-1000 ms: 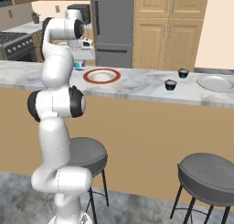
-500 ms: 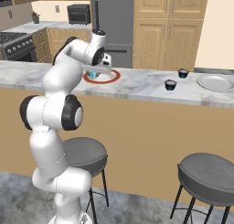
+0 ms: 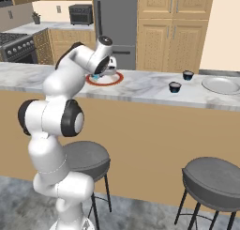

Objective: Place two yogurt containers on each plate.

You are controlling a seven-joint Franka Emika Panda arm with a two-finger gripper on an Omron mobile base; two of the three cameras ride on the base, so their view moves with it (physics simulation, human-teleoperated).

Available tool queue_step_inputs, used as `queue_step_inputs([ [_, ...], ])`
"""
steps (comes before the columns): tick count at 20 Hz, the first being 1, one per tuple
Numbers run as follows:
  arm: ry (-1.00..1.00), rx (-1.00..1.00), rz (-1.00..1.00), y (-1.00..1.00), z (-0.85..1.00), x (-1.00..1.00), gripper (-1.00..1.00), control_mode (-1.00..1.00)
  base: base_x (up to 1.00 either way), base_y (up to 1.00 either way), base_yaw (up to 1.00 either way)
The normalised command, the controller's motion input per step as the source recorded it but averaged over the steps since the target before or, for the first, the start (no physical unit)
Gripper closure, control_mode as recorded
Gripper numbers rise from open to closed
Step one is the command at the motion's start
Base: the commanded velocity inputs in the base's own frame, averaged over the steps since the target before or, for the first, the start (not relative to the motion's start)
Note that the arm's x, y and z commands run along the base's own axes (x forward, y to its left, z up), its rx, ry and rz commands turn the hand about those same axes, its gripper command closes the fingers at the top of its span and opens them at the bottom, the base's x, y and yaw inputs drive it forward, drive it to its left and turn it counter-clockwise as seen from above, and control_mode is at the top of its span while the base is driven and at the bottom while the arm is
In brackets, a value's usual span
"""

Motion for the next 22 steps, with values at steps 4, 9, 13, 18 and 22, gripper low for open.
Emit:
queue_step_inputs([
  [4, 0.0, -0.08, 0.07, 0.0, 0.4, 0.23, 1.0, -1.0, 0.0, 0.0, 0.0],
  [9, 0.08, -0.16, 0.02, 0.0, -0.24, 0.31, 1.0, -1.0, 0.0, 0.0, 0.0],
  [13, 0.0, -0.07, 0.01, 0.0, -0.54, 0.07, 1.0, -1.0, 0.0, 0.0, 0.0],
  [18, -0.03, 0.0, 0.01, 0.01, -0.14, 0.0, 1.0, -1.0, 0.0, 0.0, 0.0],
  [22, -0.06, 0.0, 0.0, 0.01, -0.36, 0.07, 1.0, -1.0, 0.0, 0.0, 0.0],
])
